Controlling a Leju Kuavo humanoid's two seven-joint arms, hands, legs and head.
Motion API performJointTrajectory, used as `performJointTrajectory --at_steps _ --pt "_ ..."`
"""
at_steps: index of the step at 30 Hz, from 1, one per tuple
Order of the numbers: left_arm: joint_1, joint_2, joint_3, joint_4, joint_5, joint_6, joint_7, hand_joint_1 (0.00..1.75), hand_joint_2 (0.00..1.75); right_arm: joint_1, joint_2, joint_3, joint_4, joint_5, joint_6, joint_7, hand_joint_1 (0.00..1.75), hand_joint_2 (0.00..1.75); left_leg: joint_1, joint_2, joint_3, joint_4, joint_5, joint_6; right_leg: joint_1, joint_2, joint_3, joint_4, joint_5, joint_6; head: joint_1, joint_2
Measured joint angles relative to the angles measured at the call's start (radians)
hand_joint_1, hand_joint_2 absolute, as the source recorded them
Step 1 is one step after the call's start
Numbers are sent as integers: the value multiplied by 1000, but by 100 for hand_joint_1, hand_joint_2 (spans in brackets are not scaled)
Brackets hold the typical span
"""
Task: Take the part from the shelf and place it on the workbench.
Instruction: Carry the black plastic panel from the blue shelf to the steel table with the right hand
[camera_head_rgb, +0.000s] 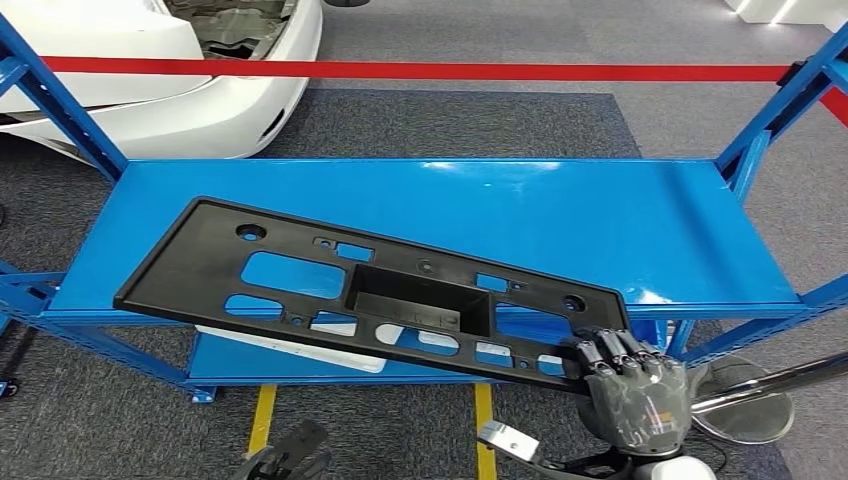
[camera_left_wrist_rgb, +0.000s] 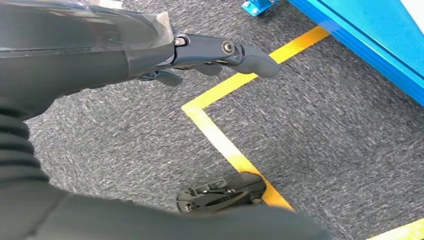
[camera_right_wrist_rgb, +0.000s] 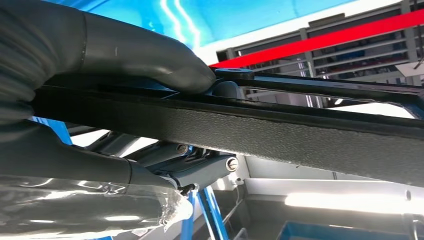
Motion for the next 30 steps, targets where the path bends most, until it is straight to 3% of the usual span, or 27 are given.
performJointTrajectory --at_steps 8,30 --pt "1 2 2 0 2 -9 -1 0 175 13 18 0 -7 -1 -20 0 175 175 0 0 0 0 0 0 0 0 0 0 0 0 0 0" --pt "7 2 14 0 -18 97 63 0 175 62 57 -1 -13 -33 -30 7 175 175 -4 0 0 1 -1 1 -2 0 0 -1 0 1 0 0"
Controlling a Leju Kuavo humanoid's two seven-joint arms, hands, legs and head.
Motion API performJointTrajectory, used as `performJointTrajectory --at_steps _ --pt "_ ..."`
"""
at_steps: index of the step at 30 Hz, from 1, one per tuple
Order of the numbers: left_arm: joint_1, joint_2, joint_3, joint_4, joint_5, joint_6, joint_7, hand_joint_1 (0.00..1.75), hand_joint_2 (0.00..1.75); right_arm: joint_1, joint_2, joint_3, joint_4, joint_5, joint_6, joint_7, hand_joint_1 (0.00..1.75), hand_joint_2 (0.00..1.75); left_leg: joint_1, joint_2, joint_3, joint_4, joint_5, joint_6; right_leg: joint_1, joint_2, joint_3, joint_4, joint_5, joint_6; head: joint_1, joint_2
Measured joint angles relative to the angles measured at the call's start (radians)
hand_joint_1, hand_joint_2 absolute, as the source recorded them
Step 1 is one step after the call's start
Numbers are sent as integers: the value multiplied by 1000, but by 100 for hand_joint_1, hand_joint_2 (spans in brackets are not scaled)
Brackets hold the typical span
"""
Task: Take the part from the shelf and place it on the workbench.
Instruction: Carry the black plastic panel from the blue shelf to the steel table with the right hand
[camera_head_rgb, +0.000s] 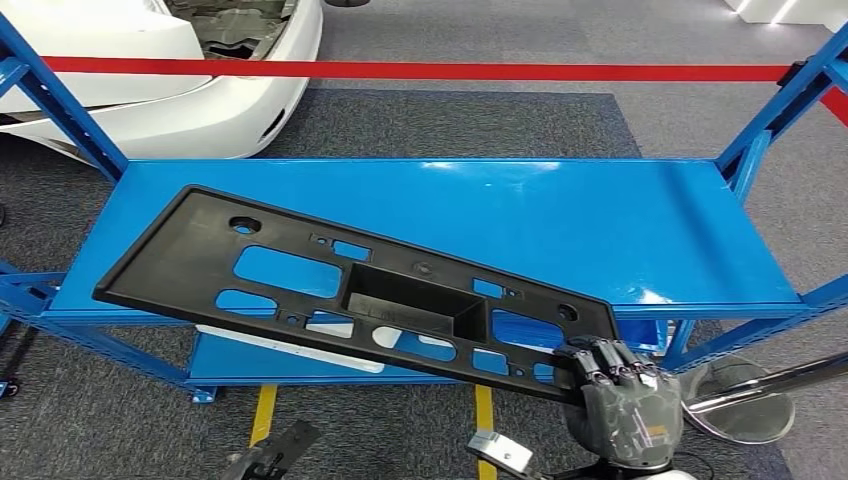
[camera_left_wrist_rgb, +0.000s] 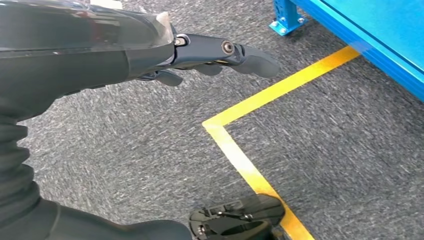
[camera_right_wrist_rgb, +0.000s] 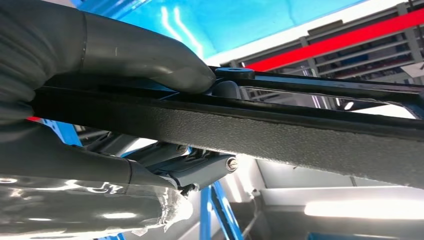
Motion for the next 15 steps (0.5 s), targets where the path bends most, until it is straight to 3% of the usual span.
performJointTrajectory --at_steps 6,8,10,12,13,14,15 --pt "2 0 0 0 -4 7 6 0 175 9 5 0 0 -9 -8 8 175 175 -3 0 0 1 -1 1 -3 0 0 0 0 1 0 0" --pt "4 0 0 0 -9 9 8 0 175 20 11 -1 -2 -13 -12 9 175 175 -2 3 3 -8 9 15 -7 0 -3 12 -15 11 0 0" --pt "5 0 0 0 -12 10 7 0 175 27 14 -1 -3 -16 -16 9 175 175 1 7 5 -17 19 29 -11 -1 -27 81 -70 22 1 0" --pt "6 0 0 0 -13 10 7 0 175 28 14 -1 -3 -19 -16 10 175 175 2 10 4 -18 21 29 -13 -3 -71 212 -141 27 1 0" --pt "7 0 0 0 -13 10 8 0 175 28 14 -1 -2 -21 -16 10 175 175 2 11 3 -17 23 27 -14 -4 -84 260 -159 29 1 0" --pt "7 0 0 0 -13 10 8 0 175 28 14 -1 -1 -24 -16 10 175 175 3 11 2 -17 24 25 -15 -5 -82 274 -156 30 1 0" --pt "7 0 0 0 -13 10 9 0 175 28 14 -1 0 -25 -17 10 175 175 4 11 1 -17 26 22 -16 -6 -57 240 -133 31 1 0"
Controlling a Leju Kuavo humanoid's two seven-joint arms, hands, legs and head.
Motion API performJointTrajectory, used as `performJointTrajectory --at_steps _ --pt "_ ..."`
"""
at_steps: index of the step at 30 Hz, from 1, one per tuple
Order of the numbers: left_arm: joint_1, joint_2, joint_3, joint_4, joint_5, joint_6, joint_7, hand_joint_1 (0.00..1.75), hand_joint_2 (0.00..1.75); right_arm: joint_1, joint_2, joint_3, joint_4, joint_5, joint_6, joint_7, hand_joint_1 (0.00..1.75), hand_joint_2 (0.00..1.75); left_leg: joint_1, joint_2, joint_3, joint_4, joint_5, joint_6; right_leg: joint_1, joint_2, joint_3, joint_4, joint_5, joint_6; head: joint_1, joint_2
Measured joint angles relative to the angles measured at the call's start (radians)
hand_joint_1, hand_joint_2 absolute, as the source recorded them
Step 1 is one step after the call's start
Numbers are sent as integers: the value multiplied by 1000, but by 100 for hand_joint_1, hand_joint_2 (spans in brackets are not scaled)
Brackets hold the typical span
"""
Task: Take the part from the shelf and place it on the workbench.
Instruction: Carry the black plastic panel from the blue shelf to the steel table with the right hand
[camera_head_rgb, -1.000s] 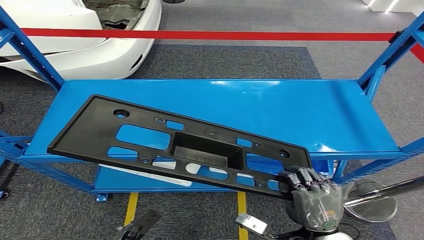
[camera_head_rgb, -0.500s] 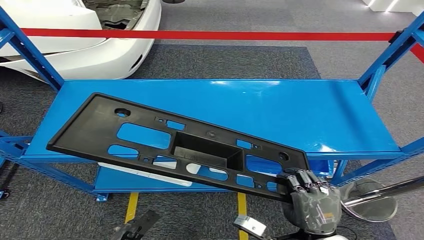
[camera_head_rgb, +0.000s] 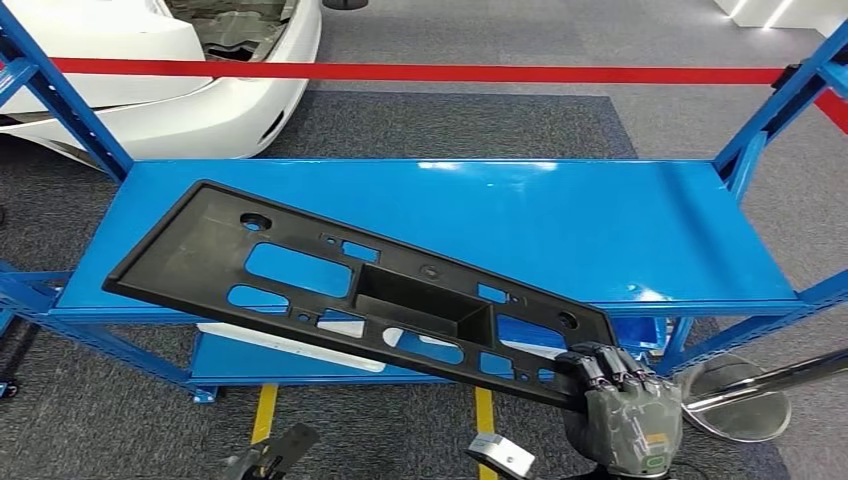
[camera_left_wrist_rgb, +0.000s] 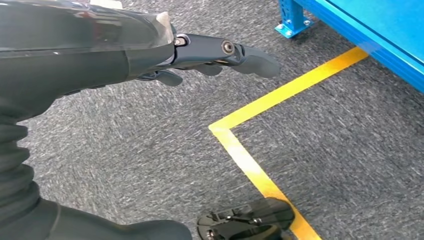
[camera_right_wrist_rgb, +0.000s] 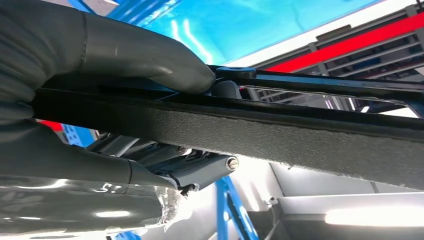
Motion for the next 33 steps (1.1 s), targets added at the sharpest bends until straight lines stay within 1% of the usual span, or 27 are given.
performJointTrajectory --at_steps 2,3,4,7,8,9,10,12,13,14,15,16,17,18,19,20,22,23,24,25,27,28,29,30,31,32,33 --pt "0 0 0 0 -1 0 1 0 175 -1 0 0 0 -4 -1 0 175 175 2 -1 -2 0 4 -8 -1 -3 86 -145 59 -1 0 0" --pt "0 0 0 0 -1 1 2 0 175 -1 0 0 0 -5 -2 0 175 175 2 -1 -3 0 7 -14 0 -1 120 -209 79 -5 0 0" --pt "1 0 0 0 -1 2 2 0 175 0 1 0 0 -6 -4 1 175 175 2 -2 -4 -1 11 -21 2 1 138 -247 87 -10 -1 0" --pt "5 0 0 0 -3 3 3 0 175 2 1 0 -1 -10 -7 2 175 175 4 -3 -6 -6 21 -45 8 5 134 -261 97 -31 -2 0" --pt "6 0 0 0 -4 3 3 0 175 2 2 0 -1 -11 -7 2 175 175 6 -3 -10 0 10 -50 7 3 129 -262 103 -41 -2 0" --pt "7 0 0 0 -4 3 3 0 175 2 2 0 -1 -12 -8 2 175 175 7 -3 -18 22 -16 -54 7 1 123 -264 111 -52 -2 0" --pt "8 0 0 0 -4 3 3 0 175 2 2 -1 -1 -13 -9 2 175 175 7 -3 -33 65 -56 -55 7 -2 116 -266 118 -62 -3 0" --pt "9 0 0 0 -4 2 3 0 175 2 3 -1 -1 -15 -11 2 175 175 5 -3 -74 198 -144 -56 13 -5 95 -264 132 -72 -3 0" --pt "9 0 0 0 -4 2 3 0 175 2 3 -1 0 -16 -11 2 175 175 4 -3 -86 255 -170 -56 16 -6 85 -263 140 -74 -3 0" --pt "9 0 0 0 -4 2 3 0 175 2 4 -1 0 -17 -10 2 175 175 3 -3 -82 280 -175 -55 18 -6 73 -260 146 -74 -3 0" --pt "9 1 0 0 -5 2 3 0 175 2 4 -1 0 -18 -10 2 175 175 2 -3 -59 265 -161 -52 19 -6 63 -257 152 -73 -3 0" --pt "8 1 0 0 -5 2 3 0 175 2 4 -1 0 -19 -10 2 175 175 2 -3 -17 210 -136 -49 19 -6 53 -253 156 -71 -4 0" --pt "7 1 0 0 -6 2 3 0 175 2 4 -1 0 -20 -10 2 175 175 1 -3 34 135 -110 -45 19 -6 45 -247 160 -68 -4 0" --pt "4 1 0 0 -7 2 3 0 175 2 5 -1 0 -21 -10 2 175 175 0 -4 80 60 -96 -41 21 -5 37 -241 163 -64 -4 0" --pt "2 1 0 0 -9 2 3 0 175 2 5 -1 0 -22 -10 2 175 175 -2 -4 111 7 -88 -38 22 -5 31 -237 168 -58 -3 0" --pt "1 1 0 0 -12 2 3 0 175 1 5 -1 0 -22 -10 2 175 175 -4 -5 125 -21 -88 -35 23 -6 26 -234 174 -52 -3 0" --pt "1 0 0 0 -16 0 3 0 175 1 5 -1 0 -23 -10 3 175 175 -8 -5 119 -28 -81 -25 21 -5 22 -234 186 -39 -2 0" --pt "0 0 0 0 -18 -1 3 0 175 2 5 -1 0 -23 -10 3 175 175 -7 -3 114 -29 -74 -17 20 -4 19 -230 180 -33 -2 0" --pt "-1 0 0 0 -19 -2 4 0 175 3 5 -1 0 -23 -10 3 175 175 -6 -1 107 -30 -65 -9 18 -3 12 -215 159 -27 -1 0" --pt "-2 0 0 0 -20 -2 4 0 175 4 5 0 0 -24 -10 3 175 175 -4 1 98 -32 -55 -2 17 -3 1 -181 122 -23 0 0" --pt "-3 0 0 0 -21 -2 4 0 175 5 5 0 0 -25 -10 3 175 175 -7 4 75 -30 -36 6 15 -4 -32 -63 28 -15 2 0" --pt "-3 0 0 0 -21 -3 4 0 175 5 5 0 1 -26 -10 3 175 175 -9 5 63 -28 -28 7 15 -4 -43 -3 -3 -13 2 0" --pt "-3 0 0 0 -21 -3 4 0 175 6 5 0 1 -27 -10 3 175 175 -12 6 50 -27 -19 8 15 -4 -42 34 -11 -13 2 0" --pt "-3 1 0 0 -21 -3 4 0 175 6 5 0 2 -28 -10 3 175 175 -14 6 38 -25 -11 8 15 -4 -24 35 0 -15 2 0" --pt "-3 1 0 0 -21 -3 5 0 175 6 5 0 2 -29 -10 3 175 175 -17 6 27 -24 -4 8 16 -4 12 -2 25 -19 2 0" --pt "-3 1 0 0 -21 -3 5 0 175 5 5 0 2 -31 -10 2 175 175 -19 6 18 -22 4 8 18 -4 63 -70 53 -25 2 0" --pt "-3 0 0 0 -21 -3 5 0 175 3 5 0 2 -32 -10 2 175 175 -21 5 12 -22 10 6 22 -4 118 -151 68 -34 1 0"
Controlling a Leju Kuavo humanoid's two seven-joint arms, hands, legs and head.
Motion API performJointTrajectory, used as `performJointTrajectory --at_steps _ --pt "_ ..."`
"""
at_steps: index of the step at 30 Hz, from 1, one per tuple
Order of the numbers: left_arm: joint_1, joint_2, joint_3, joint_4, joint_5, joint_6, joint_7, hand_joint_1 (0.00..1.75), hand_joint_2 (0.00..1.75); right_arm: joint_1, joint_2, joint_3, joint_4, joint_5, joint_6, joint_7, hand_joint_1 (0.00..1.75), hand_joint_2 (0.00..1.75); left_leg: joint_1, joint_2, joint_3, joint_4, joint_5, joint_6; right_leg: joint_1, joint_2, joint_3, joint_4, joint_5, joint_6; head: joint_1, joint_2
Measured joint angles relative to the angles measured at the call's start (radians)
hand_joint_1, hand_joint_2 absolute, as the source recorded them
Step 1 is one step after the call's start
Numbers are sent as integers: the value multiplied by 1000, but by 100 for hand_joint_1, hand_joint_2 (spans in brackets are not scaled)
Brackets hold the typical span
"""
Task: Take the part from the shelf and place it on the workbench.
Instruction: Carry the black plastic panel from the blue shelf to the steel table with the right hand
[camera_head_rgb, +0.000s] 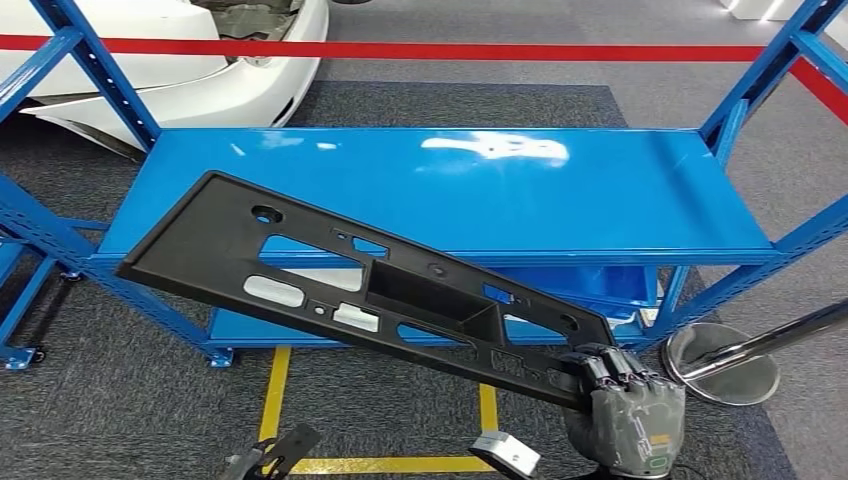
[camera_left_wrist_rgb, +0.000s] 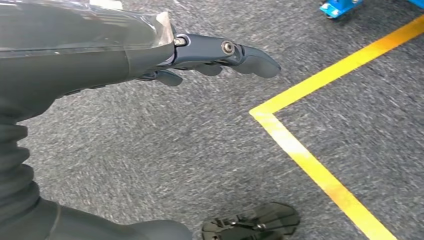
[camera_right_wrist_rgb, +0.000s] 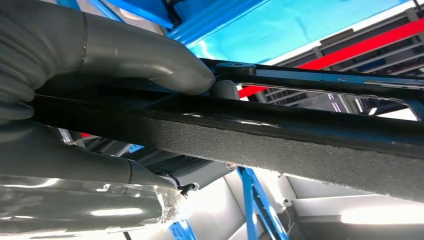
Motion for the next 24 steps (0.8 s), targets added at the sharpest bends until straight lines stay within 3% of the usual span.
performJointTrajectory --at_steps 2,3,5,6,8,10,11,12,13,15,17,18,20,22,24 --pt "-1 -1 0 0 0 0 0 0 175 -3 0 0 -1 -2 0 -1 175 175 -1 0 -9 0 15 -8 8 0 74 -124 6 -14 -1 0" --pt "-1 -1 0 0 -1 0 0 0 175 -4 0 0 -1 -4 -1 -1 175 175 1 0 -13 -1 23 -14 12 0 85 -149 3 -19 -1 0" --pt "-1 -2 0 0 -1 -1 0 0 175 -4 0 0 -1 -7 -1 -2 175 175 6 -1 -20 -5 34 -26 14 -2 78 -161 20 -30 -1 0" --pt "0 -2 0 0 -1 -1 0 0 175 -5 1 0 -1 -8 -1 -2 175 175 6 -3 -26 4 19 -31 13 -4 70 -165 32 -39 -1 0" --pt "0 -2 0 0 -1 -1 0 0 175 -6 2 0 -1 -9 -1 -3 175 175 7 -6 -51 74 -62 -38 8 -9 45 -170 58 -50 -2 0" --pt "0 -2 0 0 -2 -1 0 0 175 -5 3 0 0 -10 -1 -3 175 175 8 -7 -79 201 -152 -44 8 -11 12 -162 77 -53 -3 0" --pt "0 -2 0 0 -2 -1 0 0 175 -5 3 0 0 -10 -1 -3 175 175 9 -7 -84 253 -169 -46 8 -12 -6 -156 86 -52 -2 0" --pt "0 -2 0 0 -2 -1 0 0 175 -5 3 -1 0 -10 -1 -3 175 175 10 -7 -76 279 -163 -48 7 -12 -25 -148 94 -50 -3 0" --pt "0 -2 0 0 -2 -1 0 0 175 -5 3 -1 0 -10 -1 -3 175 175 11 -7 -52 270 -138 -49 7 -12 -44 -138 101 -48 -3 0" --pt "-2 -2 0 0 -2 -1 0 0 175 -5 3 -1 0 -10 -1 -3 175 175 15 -7 39 158 -93 -52 5 -12 -81 -114 112 -39 -3 0" --pt "-6 -2 0 0 -2 -1 0 0 175 -5 3 -1 0 -12 -2 -3 175 175 16 -10 124 28 -102 -48 7 -10 -108 -89 121 -28 -3 0" --pt "-7 -2 0 0 -2 -1 -1 0 175 -5 3 -1 0 -14 -2 -3 175 175 14 -11 142 -4 -113 -43 8 -10 -116 -83 128 -22 -3 0" --pt "-5 -2 0 0 -2 -2 -1 0 175 -3 3 -1 0 -19 -3 -4 175 175 11 -10 137 -11 -109 -26 5 -10 -123 -80 141 -9 -3 0" --pt "-5 -2 0 0 -2 -2 0 0 175 0 3 0 0 -25 -4 -5 175 175 11 -5 120 -11 -90 -6 1 -9 -133 -55 104 3 -2 0" --pt "-5 -2 0 0 -1 -2 1 0 175 2 4 0 0 -35 -4 -5 175 175 9 -2 94 -10 -66 7 -1 -8 -158 42 3 13 0 0"
